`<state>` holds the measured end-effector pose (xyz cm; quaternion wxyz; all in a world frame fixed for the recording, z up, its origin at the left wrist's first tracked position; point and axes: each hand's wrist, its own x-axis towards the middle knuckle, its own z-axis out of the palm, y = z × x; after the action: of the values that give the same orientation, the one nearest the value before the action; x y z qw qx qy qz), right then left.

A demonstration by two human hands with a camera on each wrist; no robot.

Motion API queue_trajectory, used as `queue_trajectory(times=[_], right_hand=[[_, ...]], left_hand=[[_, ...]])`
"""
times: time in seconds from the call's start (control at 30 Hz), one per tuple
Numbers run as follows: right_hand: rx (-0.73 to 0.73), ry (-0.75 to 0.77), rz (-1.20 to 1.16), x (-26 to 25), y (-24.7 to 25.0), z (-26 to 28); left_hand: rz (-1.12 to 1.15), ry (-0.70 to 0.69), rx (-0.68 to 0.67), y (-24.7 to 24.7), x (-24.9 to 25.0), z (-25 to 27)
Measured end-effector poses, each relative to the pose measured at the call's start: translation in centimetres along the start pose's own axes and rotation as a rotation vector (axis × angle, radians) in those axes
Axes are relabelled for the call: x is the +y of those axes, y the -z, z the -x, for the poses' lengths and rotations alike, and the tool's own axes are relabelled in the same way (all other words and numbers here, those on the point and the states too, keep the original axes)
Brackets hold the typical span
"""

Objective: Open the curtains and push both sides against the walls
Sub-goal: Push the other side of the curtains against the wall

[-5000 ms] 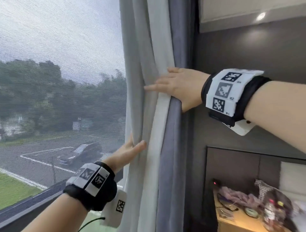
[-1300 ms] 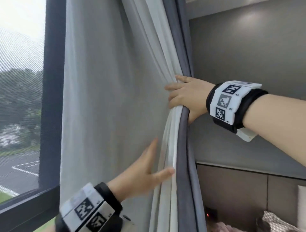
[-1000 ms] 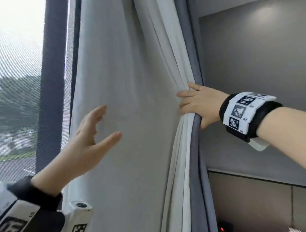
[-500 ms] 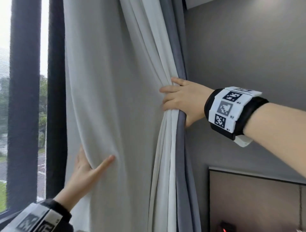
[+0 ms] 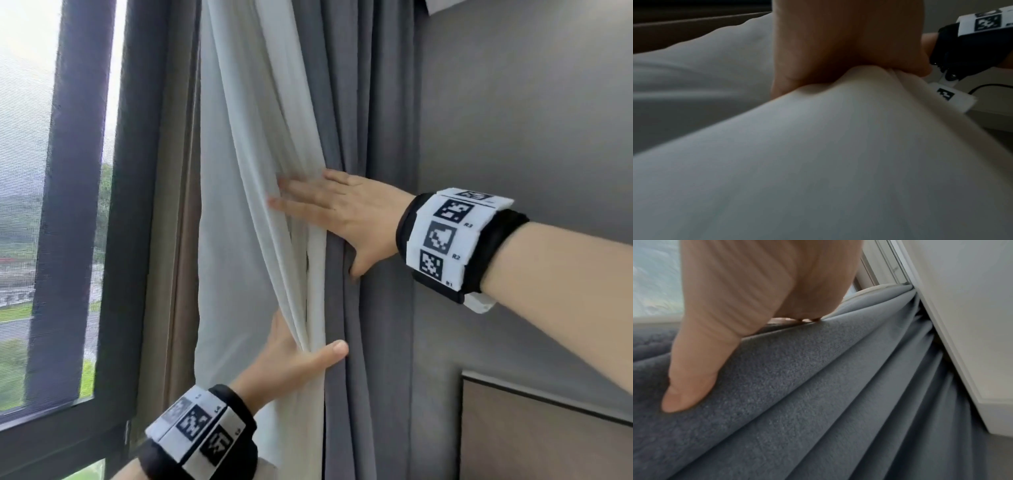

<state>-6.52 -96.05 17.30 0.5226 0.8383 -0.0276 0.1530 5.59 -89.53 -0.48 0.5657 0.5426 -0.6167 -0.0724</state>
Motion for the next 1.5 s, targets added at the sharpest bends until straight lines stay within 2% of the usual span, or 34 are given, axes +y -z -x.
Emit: queue_trajectory(times=[0.17, 0.27, 0.33, 0.4, 0.6, 0.73, 0.8, 0.87, 0.97, 1.07, 1.13, 1.2, 1.27, 1.5], right_hand=[[0.057, 0.127, 0.213, -0.3, 0.3, 0.1], [-0.051, 0.183, 0.29, -0.5, 0.4, -0.3], [-0.127, 0.183, 0.285, -0.3, 0.2, -0.4], [-0.144, 0.167, 0.261, 0.1, -0.2, -0.1], [-0.089, 0.116, 0.173, 2.2, -2.1, 1.7], [-0.058, 0.088, 0.125, 3.6, -3.8, 2.9], [-0.048, 0.082, 0.112, 4.1, -4.5, 3.4], [-0.048, 0.07, 0.092, 4.6, -5.1, 3.7], [-0.049, 0.063, 0.081, 5.1, -6.0, 4.0], [-0.052, 0.047, 0.061, 5.6, -7.0, 4.1], [-0.06, 0.036, 0.07, 5.8, -7.8, 4.0], [-0.07, 0.023, 0.078, 6.0, -8.7, 3.8], [-0.083, 0.011, 0.076, 6.1, -9.4, 3.6], [-0.131, -0.004, 0.061, 5.9, -10.9, 1.8]], left_hand=[[-0.044, 0.005, -0.046, -2.6, 1.0, -1.1], [-0.056, 0.007, -0.074, -4.1, 1.8, -1.7], [-0.049, -0.025, -0.101, -4.8, 2.3, -2.1], [-0.05, -0.035, -0.129, -5.4, 2.5, -2.4], [-0.053, -0.013, -0.164, -5.8, 1.7, -3.3], [-0.07, -0.006, -0.196, -4.4, 0.9, -3.4], [-0.135, 0.042, -0.103, -3.5, 0.3, -3.1], [-0.165, 0.135, 0.073, -2.3, -0.5, -2.8], [-0.128, 0.165, 0.286, -0.4, -2.0, -2.7], [-0.183, 0.207, 0.491, 1.8, -4.3, -2.8], [-0.223, 0.274, 0.559, 2.9, -5.8, -3.0], [-0.212, 0.353, 0.523, 3.5, -7.1, -3.3], [-0.145, 0.395, 0.431, 3.5, -8.2, -4.0], [-0.034, 0.274, 0.034, -0.4, -10.0, -7.4]])
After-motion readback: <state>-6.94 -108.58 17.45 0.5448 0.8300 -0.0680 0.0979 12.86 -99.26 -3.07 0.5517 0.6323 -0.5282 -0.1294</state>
